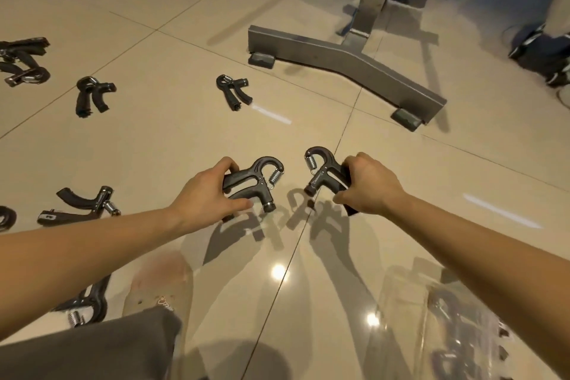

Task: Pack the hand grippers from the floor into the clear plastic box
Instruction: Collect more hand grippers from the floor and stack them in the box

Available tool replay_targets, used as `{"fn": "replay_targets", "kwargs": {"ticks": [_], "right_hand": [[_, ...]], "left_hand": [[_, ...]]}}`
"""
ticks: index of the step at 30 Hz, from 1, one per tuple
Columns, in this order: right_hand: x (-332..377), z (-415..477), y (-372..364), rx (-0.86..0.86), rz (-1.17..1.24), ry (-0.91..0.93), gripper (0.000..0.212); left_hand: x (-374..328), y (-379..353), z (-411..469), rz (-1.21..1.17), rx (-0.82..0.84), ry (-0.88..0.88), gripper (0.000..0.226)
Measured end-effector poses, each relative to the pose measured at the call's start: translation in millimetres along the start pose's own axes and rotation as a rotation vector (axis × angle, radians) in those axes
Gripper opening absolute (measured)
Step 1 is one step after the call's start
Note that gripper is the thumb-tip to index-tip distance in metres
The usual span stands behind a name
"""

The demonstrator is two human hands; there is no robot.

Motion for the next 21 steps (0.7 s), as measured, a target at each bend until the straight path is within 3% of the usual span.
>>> {"fn": "replay_targets", "kwargs": {"ticks": [6, 13, 21], "right_hand": [[-36.8, -93.9, 57.6, -0.055, -0.019, 0.099, 0.044], [-96.6, -204.6, 67.9, -0.095, 0.063, 0.132, 0.049], [-172.6, -298.4, 64.6, -0.012, 0.08, 0.077, 0.053]], "left_hand": [[-88.4, -13.5, -69.4, -0.087, 0.039, -0.061, 0.047], [-176.8, -56.6, -134.8, 0.074, 0.156, -0.176, 0.045], [-245.0, -121.4, -192.3, 0.214, 0.294, -0.245, 0.048]]}}
Point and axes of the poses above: each hand's wrist, its own z-axis towards the middle knuckle, its own y-axis out of the back of the hand, x = y × z, the point moved 6 cm from there along z, towards the middle knuckle, and after that the axes turned 9 degrees about y, right-handed, at the moved point
